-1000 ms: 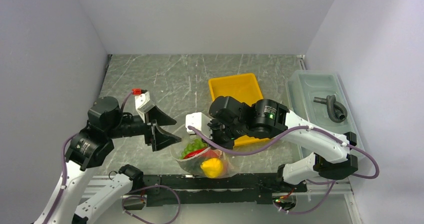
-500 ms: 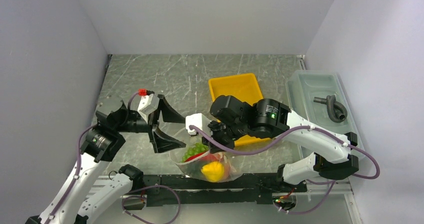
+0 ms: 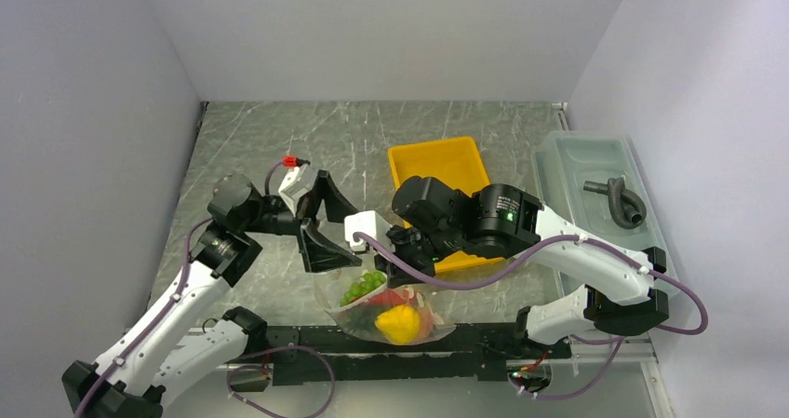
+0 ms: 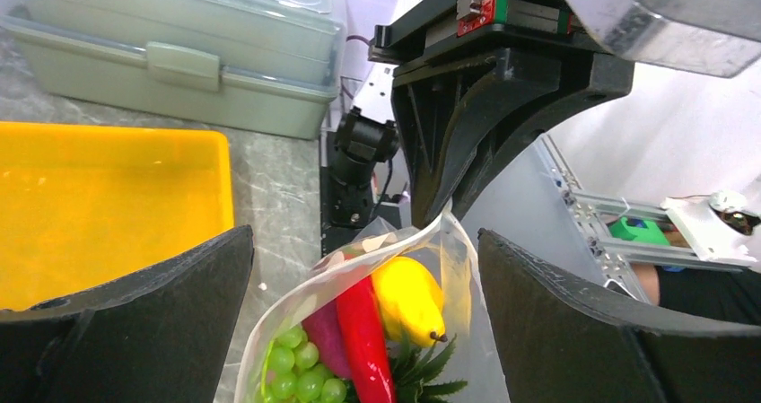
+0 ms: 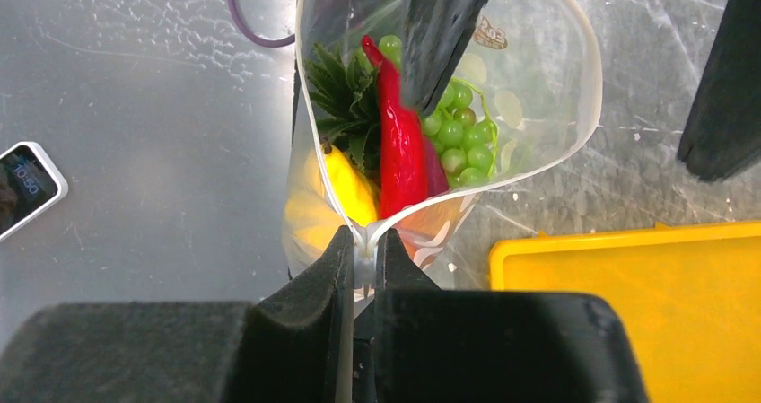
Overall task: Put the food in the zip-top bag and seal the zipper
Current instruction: Zip the zipper food storage bag at the center of the board.
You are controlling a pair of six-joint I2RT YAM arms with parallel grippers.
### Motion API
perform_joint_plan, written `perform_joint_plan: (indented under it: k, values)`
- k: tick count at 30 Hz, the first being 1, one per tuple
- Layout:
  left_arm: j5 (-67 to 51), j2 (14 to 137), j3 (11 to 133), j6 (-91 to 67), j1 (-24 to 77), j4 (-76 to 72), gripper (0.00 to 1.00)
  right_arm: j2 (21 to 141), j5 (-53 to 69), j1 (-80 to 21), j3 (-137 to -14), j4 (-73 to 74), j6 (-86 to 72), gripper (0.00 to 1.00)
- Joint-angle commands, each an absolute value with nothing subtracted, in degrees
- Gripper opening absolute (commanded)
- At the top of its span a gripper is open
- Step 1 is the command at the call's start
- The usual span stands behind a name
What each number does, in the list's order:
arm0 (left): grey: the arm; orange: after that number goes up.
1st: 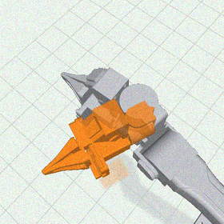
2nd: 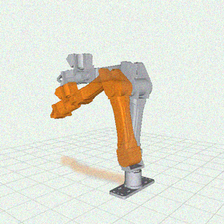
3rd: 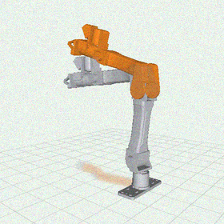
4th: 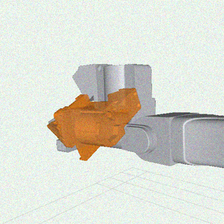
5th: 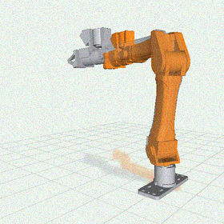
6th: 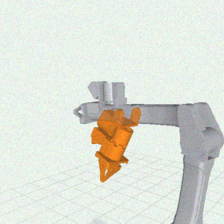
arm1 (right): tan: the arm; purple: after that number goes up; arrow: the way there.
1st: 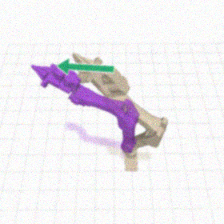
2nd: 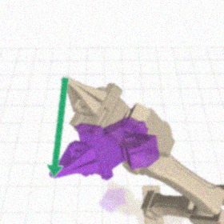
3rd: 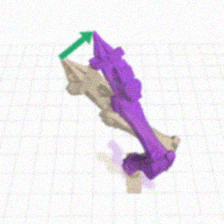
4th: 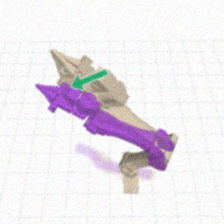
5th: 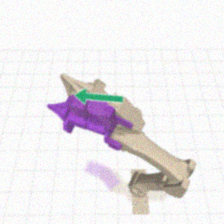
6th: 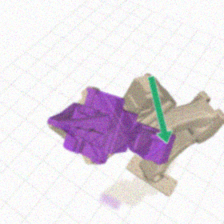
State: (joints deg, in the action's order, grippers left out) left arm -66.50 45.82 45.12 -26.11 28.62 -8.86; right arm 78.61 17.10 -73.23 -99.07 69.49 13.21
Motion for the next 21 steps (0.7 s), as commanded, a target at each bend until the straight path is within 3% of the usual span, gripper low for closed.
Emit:
perform_joint_plan:
  k: [1, 8, 21]
  values:
    - [-65.1, 47.4, 45.0, -27.6, 33.1, -16.8, 0.98, 76.7, 18.4, -73.4, -100.8, 64.7, 11.9, 0.0]
    - [-60.2, 51.1, 46.7, -18.5, 43.3, -9.6, 0.93, 77.2, 17.1, -73.4, -101.5, 64.6, 11.3, 0.0]
    - [-56.8, 51.5, 48.7, -11.9, 48.3, 1.5, 0.85, 75.5, 14.3, -72.9, -99.6, 63.5, 10.0, 0.0]
